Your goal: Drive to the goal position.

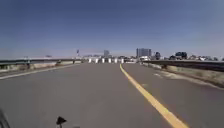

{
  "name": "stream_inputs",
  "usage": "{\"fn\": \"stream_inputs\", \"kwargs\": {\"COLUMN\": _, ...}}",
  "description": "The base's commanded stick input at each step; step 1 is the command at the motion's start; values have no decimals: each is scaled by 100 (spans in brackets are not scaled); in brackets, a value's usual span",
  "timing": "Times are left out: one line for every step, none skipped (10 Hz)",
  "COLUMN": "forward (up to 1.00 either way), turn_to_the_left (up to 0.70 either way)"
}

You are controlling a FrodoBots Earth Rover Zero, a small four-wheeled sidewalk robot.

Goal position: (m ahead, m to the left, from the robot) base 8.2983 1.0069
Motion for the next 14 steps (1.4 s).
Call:
{"fn": "stream_inputs", "kwargs": {"forward": 100, "turn_to_the_left": 0}}
{"fn": "stream_inputs", "kwargs": {"forward": 100, "turn_to_the_left": 0}}
{"fn": "stream_inputs", "kwargs": {"forward": 100, "turn_to_the_left": 0}}
{"fn": "stream_inputs", "kwargs": {"forward": 100, "turn_to_the_left": 0}}
{"fn": "stream_inputs", "kwargs": {"forward": 100, "turn_to_the_left": 0}}
{"fn": "stream_inputs", "kwargs": {"forward": 100, "turn_to_the_left": 0}}
{"fn": "stream_inputs", "kwargs": {"forward": 100, "turn_to_the_left": 0}}
{"fn": "stream_inputs", "kwargs": {"forward": 100, "turn_to_the_left": 0}}
{"fn": "stream_inputs", "kwargs": {"forward": 100, "turn_to_the_left": 0}}
{"fn": "stream_inputs", "kwargs": {"forward": 100, "turn_to_the_left": 0}}
{"fn": "stream_inputs", "kwargs": {"forward": 100, "turn_to_the_left": 0}}
{"fn": "stream_inputs", "kwargs": {"forward": 100, "turn_to_the_left": 0}}
{"fn": "stream_inputs", "kwargs": {"forward": 100, "turn_to_the_left": 0}}
{"fn": "stream_inputs", "kwargs": {"forward": 100, "turn_to_the_left": 0}}
